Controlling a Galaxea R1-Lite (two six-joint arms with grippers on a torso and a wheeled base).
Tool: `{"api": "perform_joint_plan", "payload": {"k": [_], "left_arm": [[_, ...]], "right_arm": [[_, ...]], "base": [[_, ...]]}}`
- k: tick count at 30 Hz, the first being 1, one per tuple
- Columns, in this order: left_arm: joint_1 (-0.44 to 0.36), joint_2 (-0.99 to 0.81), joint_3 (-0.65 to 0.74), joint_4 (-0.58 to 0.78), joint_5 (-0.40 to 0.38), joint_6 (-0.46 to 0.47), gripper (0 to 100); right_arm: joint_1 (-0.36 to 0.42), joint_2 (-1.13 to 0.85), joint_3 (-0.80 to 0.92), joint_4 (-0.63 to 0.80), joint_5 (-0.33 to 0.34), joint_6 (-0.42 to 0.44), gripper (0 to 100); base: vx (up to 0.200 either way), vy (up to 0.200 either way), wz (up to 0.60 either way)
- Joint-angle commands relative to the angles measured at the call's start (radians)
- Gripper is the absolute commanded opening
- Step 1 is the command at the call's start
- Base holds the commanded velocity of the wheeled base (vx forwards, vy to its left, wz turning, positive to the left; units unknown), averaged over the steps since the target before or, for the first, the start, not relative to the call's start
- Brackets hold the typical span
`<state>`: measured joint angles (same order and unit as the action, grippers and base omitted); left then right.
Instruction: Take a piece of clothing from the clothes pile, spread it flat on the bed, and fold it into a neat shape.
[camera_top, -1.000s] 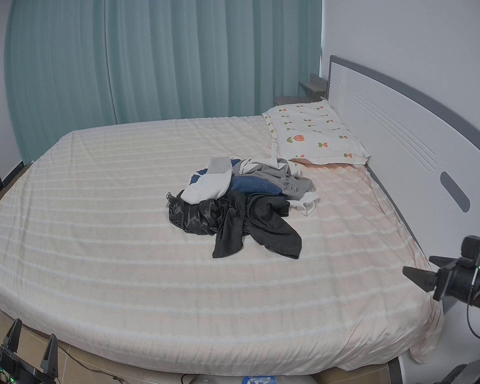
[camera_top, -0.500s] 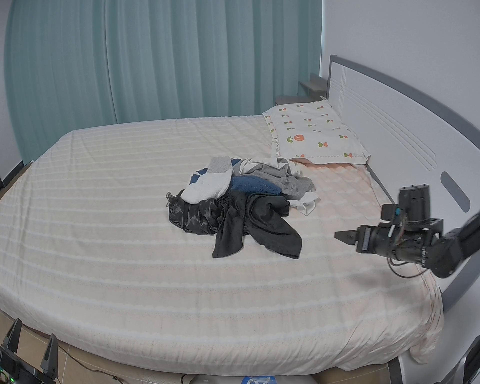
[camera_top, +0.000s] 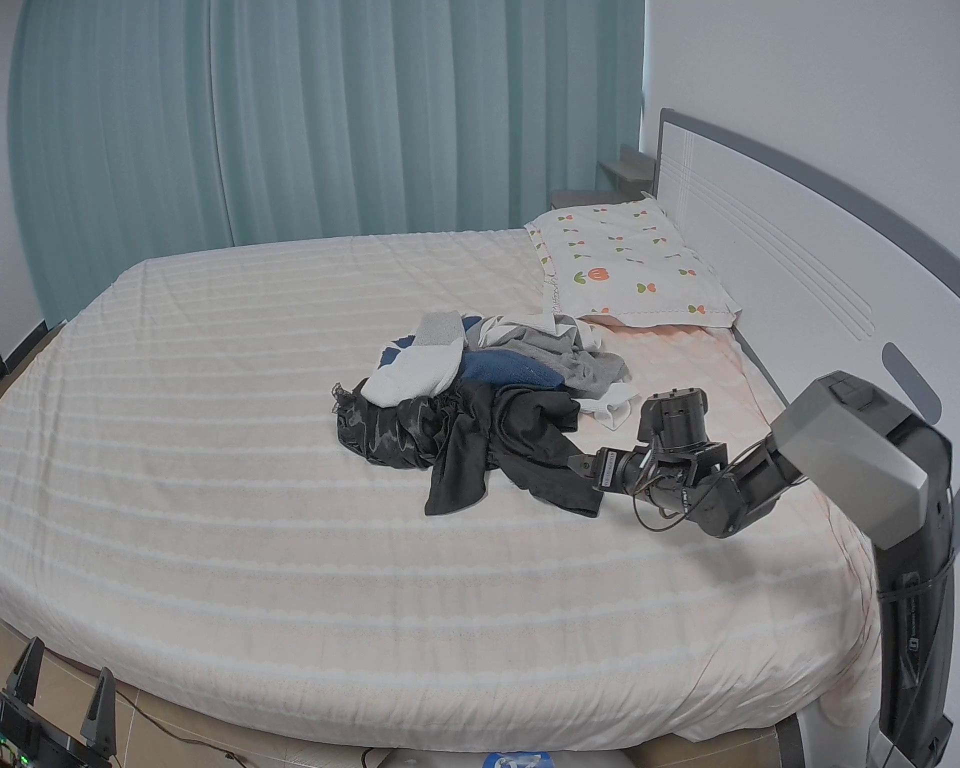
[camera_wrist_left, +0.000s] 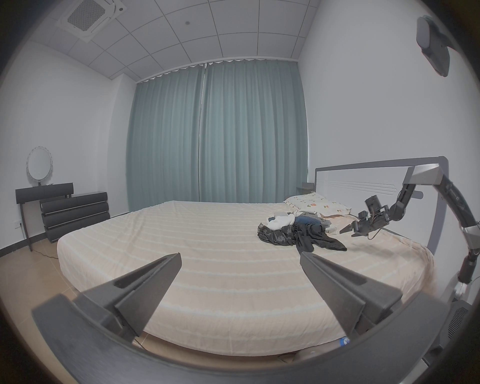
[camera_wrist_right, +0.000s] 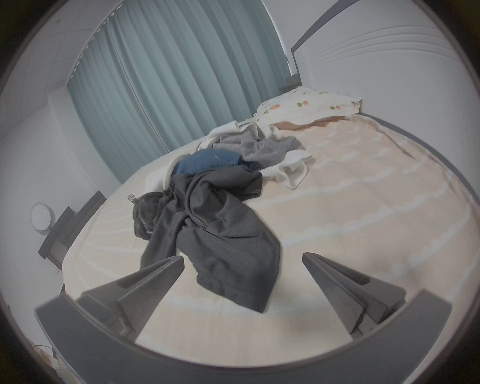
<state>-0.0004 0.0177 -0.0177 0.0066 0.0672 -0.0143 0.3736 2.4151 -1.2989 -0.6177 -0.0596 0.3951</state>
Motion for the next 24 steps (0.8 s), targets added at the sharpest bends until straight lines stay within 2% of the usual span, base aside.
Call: {"api": "perform_joint_plan", "payload": {"k": [1,19,20,24], "left_arm": [[0.0,-0.015,0.018,0.0,0.002,-0.001,100],[0.0,-0.015,0.018,0.001,0.002,-0.001,100],[0.0,-0.015,0.018,0.0,0.0,-0.001,100],[0.0,-0.015,0.018,0.0,0.0,-0.003,100]], "right_arm": [[0.025,0.19,-0.189,0.067,-0.031,0.007,100],[0.054,0.295,-0.37,0.118,-0.036,0.034,100],[0.054,0.297,-0.378,0.119,-0.036,0.034,0],[0.056,0.295,-0.395,0.107,-0.036,0.054,0]], "base": [[0.0,0.0,0.0],[0.0,0.0,0.0],[0.0,0.0,0.0],[0.0,0.0,0.0]]}}
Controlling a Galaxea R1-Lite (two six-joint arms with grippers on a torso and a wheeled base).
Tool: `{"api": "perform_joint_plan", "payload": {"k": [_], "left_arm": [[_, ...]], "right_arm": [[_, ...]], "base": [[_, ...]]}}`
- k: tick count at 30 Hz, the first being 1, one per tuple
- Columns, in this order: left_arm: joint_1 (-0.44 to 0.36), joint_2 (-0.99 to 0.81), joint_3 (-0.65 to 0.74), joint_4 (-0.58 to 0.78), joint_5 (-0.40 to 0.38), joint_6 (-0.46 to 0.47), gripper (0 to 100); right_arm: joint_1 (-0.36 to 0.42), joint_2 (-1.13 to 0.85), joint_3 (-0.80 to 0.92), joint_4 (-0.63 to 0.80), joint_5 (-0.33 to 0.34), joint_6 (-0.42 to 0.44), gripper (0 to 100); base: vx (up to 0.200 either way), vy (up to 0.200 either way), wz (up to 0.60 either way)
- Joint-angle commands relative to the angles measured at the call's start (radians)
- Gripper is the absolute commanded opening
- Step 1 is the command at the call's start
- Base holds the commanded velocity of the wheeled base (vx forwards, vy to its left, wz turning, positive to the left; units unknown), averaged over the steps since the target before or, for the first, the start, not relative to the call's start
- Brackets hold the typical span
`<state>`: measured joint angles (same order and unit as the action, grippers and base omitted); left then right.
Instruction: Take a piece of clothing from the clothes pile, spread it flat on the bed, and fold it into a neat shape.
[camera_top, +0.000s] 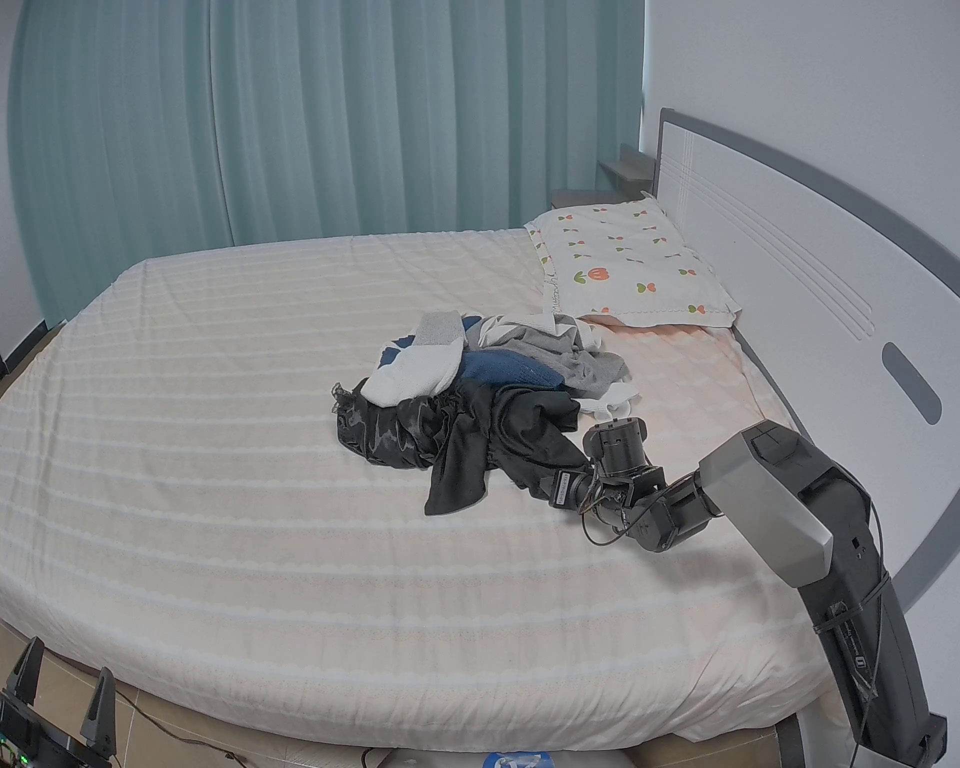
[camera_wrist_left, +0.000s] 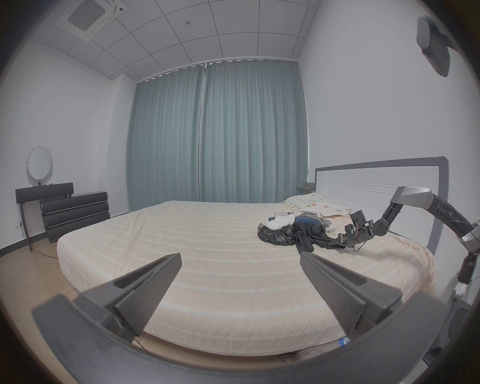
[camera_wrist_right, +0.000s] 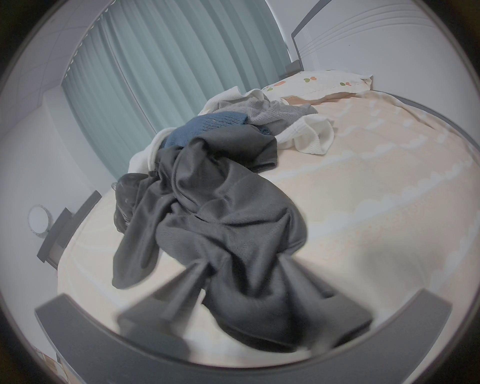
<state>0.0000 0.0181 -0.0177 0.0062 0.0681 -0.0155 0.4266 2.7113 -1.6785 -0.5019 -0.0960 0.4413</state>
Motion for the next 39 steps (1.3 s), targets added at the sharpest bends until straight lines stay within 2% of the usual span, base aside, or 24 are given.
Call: {"api": "perform_joint_plan", "payload": {"k": [1,8,14,17,23,24,26,27,29,32,34,35,36,37,39], "left_arm": [[0.0,-0.015,0.018,0.0,-0.001,-0.001,100],[0.002,-0.017,0.018,0.0,-0.002,0.003,100],[0.0,-0.018,0.018,0.0,-0.01,0.003,100],[0.002,-0.018,0.018,0.0,-0.013,0.0,100],[-0.003,-0.003,-0.024,-0.028,-0.03,-0.023,100],[-0.005,0.089,-0.188,-0.089,-0.03,-0.104,100],[-0.002,0.25,-0.289,-0.098,-0.044,-0.169,100],[0.0,0.266,-0.289,-0.1,-0.047,-0.161,100],[-0.023,0.408,-0.262,-0.094,-0.136,-0.029,100],[-0.044,0.591,-0.242,-0.132,-0.18,-0.026,100],[-0.06,0.703,-0.248,-0.204,-0.179,-0.027,100],[-0.08,0.827,-0.243,-0.316,-0.179,-0.029,100],[-0.08,0.827,-0.243,-0.316,-0.179,-0.029,100],[-0.121,0.994,-0.226,-0.466,-0.179,-0.027,100],[-0.187,1.116,-0.22,-0.555,-0.175,-0.041,100]], "right_arm": [[0.003,-0.008,-0.009,-0.012,0.001,0.022,0],[-0.002,-0.137,0.175,-0.063,0.001,0.04,0],[-0.009,-0.262,0.465,-0.296,0.024,0.05,0],[0.0,-0.352,0.66,-0.452,0.047,0.08,0],[0.02,-0.473,0.895,-0.589,0.05,0.116,0],[0.031,-0.512,0.965,-0.63,0.051,0.132,0],[0.057,-0.558,1.05,-0.673,0.056,0.143,0],[0.06,-0.562,1.06,-0.678,0.058,0.143,0],[0.096,-0.599,1.178,-0.744,0.061,0.145,0],[0.103,-0.601,1.263,-0.816,0.059,0.143,0],[0.103,-0.602,1.31,-0.868,0.058,0.143,0],[0.103,-0.604,1.35,-0.914,0.056,0.142,0],[0.103,-0.604,1.35,-0.914,0.056,0.142,0],[0.103,-0.604,1.389,-0.965,0.053,0.142,0],[0.104,-0.601,1.407,-0.995,0.053,0.143,0]], "base": [[0.0,0.0,0.0],[0.0,0.0,0.0],[0.0,0.0,0.0],[0.0,0.0,0.0],[0.0,0.0,0.0],[0.0,0.0,0.0],[0.0,0.0,0.0],[0.0,0.0,0.0],[0.0,0.0,0.0],[0.0,0.0,0.0],[0.0,0.0,0.0],[0.0,0.0,0.0],[0.0,0.0,0.0],[0.0,0.0,0.0],[0.0,0.0,0.0]]}}
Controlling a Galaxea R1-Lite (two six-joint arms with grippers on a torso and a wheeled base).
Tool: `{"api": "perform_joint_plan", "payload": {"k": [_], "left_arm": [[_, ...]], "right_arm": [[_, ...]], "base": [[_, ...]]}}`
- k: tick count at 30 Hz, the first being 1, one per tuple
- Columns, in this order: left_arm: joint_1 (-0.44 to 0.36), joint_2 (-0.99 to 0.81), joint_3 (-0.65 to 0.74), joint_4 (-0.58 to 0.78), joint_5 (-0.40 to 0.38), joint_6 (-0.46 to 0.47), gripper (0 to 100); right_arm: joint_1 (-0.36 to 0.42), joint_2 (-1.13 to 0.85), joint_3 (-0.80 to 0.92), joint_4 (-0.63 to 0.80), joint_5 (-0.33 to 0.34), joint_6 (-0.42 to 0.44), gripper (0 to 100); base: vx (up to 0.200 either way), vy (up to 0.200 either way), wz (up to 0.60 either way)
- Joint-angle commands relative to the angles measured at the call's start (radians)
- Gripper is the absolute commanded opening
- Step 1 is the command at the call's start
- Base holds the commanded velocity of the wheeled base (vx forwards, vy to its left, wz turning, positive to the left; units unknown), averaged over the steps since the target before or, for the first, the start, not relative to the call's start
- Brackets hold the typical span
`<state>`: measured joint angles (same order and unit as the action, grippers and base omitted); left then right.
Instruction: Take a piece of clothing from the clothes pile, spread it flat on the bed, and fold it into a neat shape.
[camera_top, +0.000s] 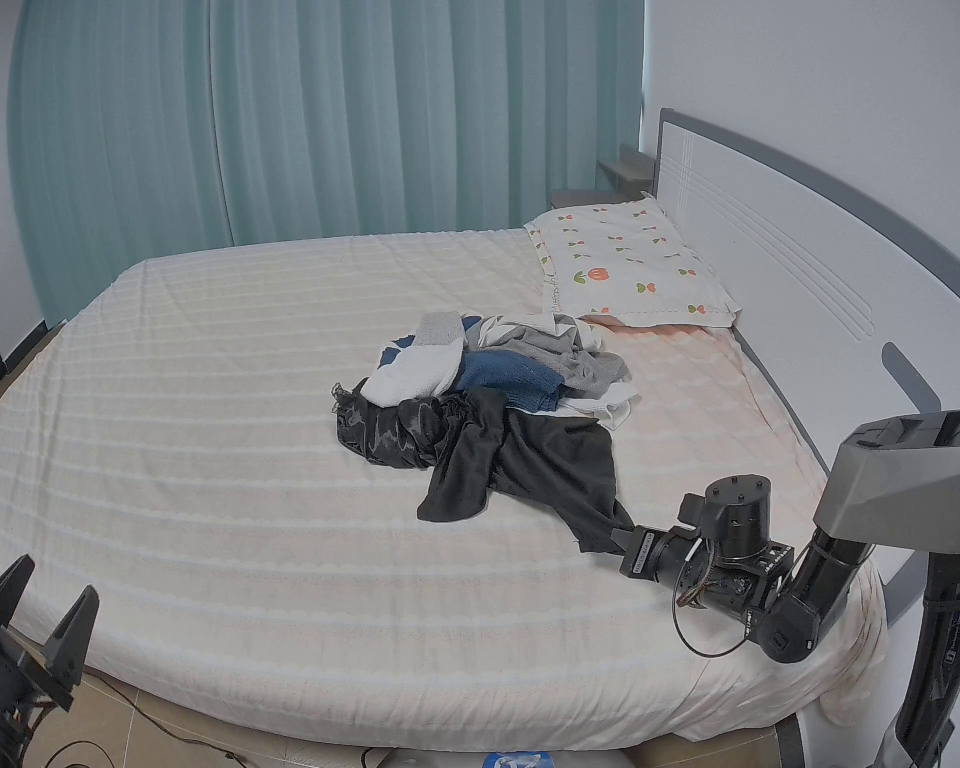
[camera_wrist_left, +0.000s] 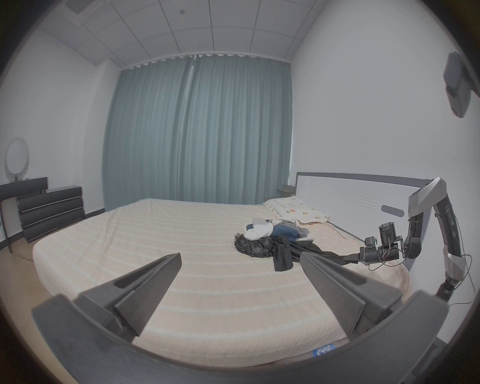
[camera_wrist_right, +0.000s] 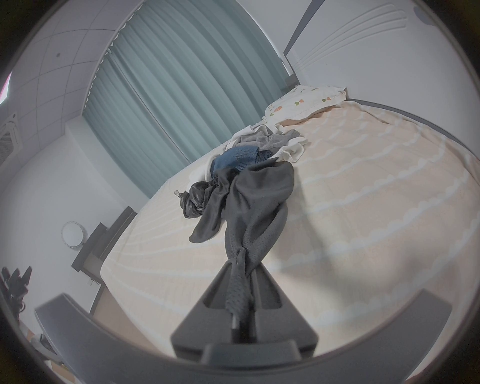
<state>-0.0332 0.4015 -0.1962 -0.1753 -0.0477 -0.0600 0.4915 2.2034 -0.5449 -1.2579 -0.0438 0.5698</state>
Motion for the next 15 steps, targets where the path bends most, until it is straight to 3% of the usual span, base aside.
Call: {"api": "perform_joint_plan", "payload": {"k": [1,6,9,15], "left_arm": [[-0.159,0.741,-0.042,-0.378,-0.058,0.0,100],[-0.346,1.1,-0.166,-0.477,0.022,-0.261,100],[-0.418,1.3,-0.272,-0.543,0.078,-0.356,100],[-0.448,1.573,-0.467,-0.575,0.097,-0.439,100]], "right_arm": [[0.039,-0.091,0.273,-0.241,0.002,0.013,0],[0.084,-0.096,0.29,-0.295,-0.004,0.015,0],[0.105,-0.114,0.296,-0.304,-0.002,0.015,0],[0.119,-0.12,0.298,-0.304,-0.004,0.015,0]], "base": [[0.0,0.0,0.0],[0.0,0.0,0.0],[0.0,0.0,0.0],[0.0,0.0,0.0]]}}
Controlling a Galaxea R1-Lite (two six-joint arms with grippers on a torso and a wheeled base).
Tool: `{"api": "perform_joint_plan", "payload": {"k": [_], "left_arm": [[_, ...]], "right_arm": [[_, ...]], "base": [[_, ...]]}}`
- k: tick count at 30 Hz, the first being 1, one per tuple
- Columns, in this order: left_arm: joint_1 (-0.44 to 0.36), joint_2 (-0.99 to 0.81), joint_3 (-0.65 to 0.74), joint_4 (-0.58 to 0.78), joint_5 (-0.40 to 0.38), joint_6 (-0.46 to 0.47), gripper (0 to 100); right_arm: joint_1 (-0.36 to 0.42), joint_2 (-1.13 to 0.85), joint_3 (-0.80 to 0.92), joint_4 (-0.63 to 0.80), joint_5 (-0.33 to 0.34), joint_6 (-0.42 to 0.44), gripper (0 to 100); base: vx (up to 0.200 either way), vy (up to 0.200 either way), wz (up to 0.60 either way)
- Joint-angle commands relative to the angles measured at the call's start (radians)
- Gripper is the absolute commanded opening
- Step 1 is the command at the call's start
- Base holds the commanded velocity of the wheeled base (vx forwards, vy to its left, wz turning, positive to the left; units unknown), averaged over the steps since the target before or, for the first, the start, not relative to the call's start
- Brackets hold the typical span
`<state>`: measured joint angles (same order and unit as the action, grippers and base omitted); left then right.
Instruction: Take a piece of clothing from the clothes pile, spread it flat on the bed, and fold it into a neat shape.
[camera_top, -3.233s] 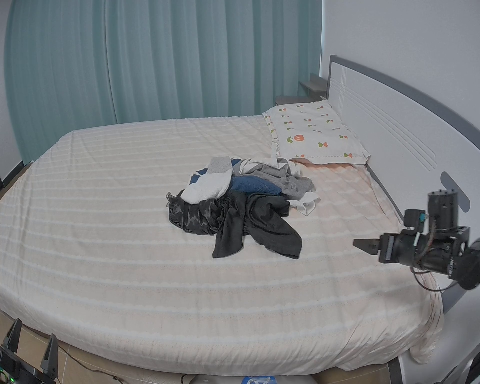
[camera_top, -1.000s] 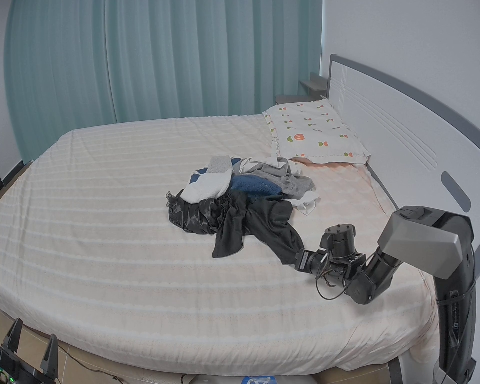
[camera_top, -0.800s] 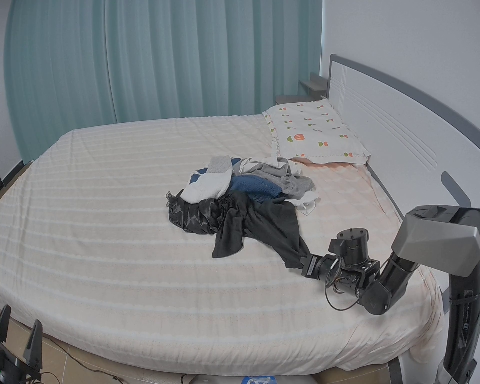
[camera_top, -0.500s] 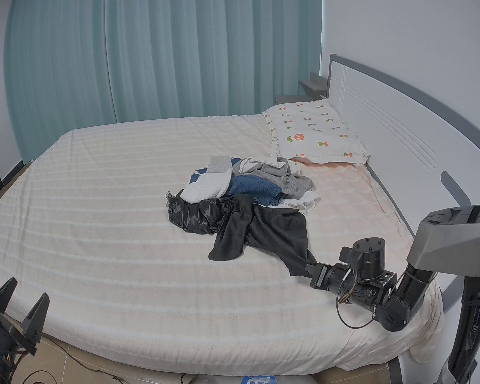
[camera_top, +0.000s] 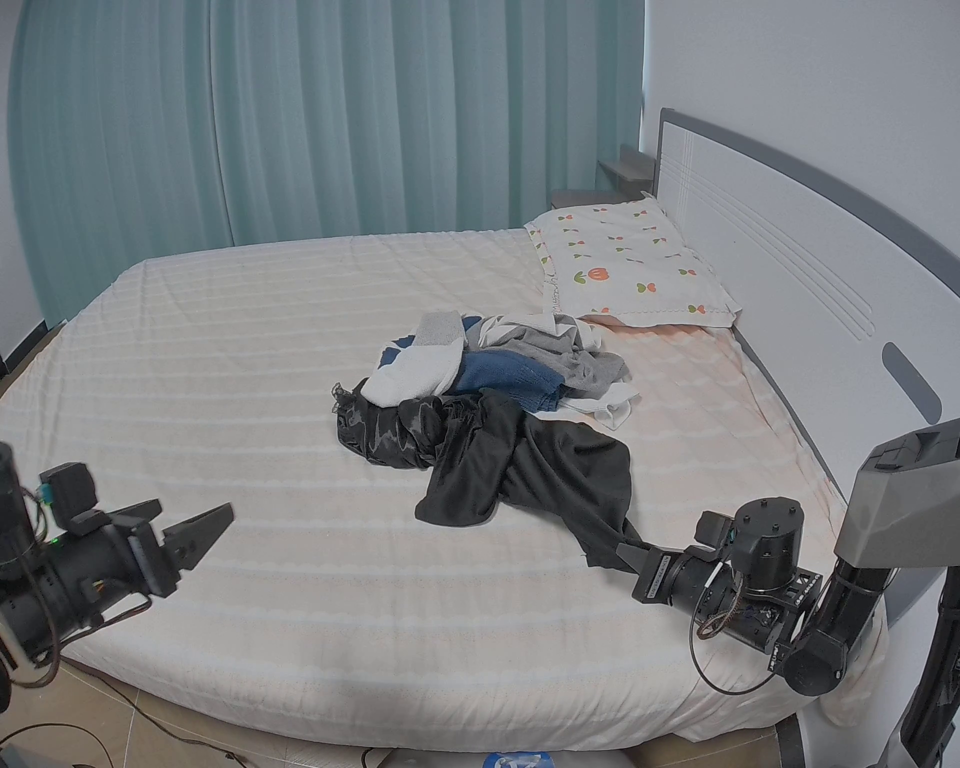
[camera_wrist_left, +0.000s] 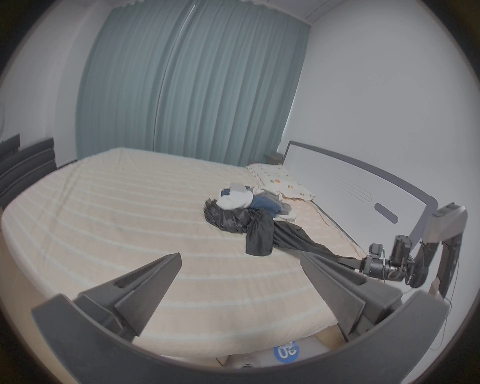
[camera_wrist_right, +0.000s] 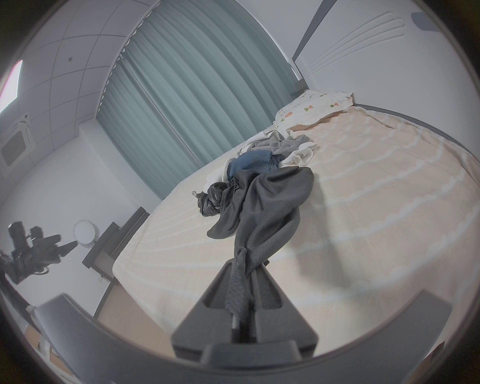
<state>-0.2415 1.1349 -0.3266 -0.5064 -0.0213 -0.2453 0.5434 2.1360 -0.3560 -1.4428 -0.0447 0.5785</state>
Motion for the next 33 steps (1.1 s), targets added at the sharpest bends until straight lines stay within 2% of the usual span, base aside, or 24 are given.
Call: {"api": "perform_joint_plan", "payload": {"k": [1,6,8,13,20,23,27,33], "left_arm": [[-0.242,0.934,-0.405,-0.245,0.075,-0.253,100],[-0.262,1.114,-0.557,-0.239,0.081,-0.253,100],[-0.262,1.126,-0.569,-0.239,0.081,-0.253,100],[-0.272,1.264,-0.721,-0.238,0.103,-0.256,100],[-0.272,1.338,-0.828,-0.233,0.124,-0.347,100],[-0.272,1.365,-0.871,-0.21,0.141,-0.35,100],[-0.269,1.416,-0.962,-0.198,0.204,-0.354,100],[-0.272,1.402,-0.963,-0.173,0.221,-0.356,100]], "right_arm": [[0.066,-0.054,0.109,-0.119,-0.003,0.006,0],[0.063,-0.056,0.111,-0.119,-0.003,0.007,0],[0.063,-0.057,0.111,-0.119,-0.003,0.007,0],[0.053,-0.056,0.109,-0.119,-0.004,0.015,0],[0.047,-0.056,0.107,-0.119,-0.004,0.037,0],[0.049,-0.057,0.111,-0.119,-0.004,0.037,0],[0.047,-0.064,0.114,-0.119,-0.004,0.037,0],[0.047,-0.065,0.117,-0.119,-0.004,0.037,0]], "base": [[0.0,0.0,0.0],[0.0,0.0,0.0],[0.0,0.0,0.0],[0.0,0.0,0.0],[0.0,0.0,0.0],[0.0,0.0,0.0],[0.0,0.0,0.0],[0.0,0.0,0.0]]}}
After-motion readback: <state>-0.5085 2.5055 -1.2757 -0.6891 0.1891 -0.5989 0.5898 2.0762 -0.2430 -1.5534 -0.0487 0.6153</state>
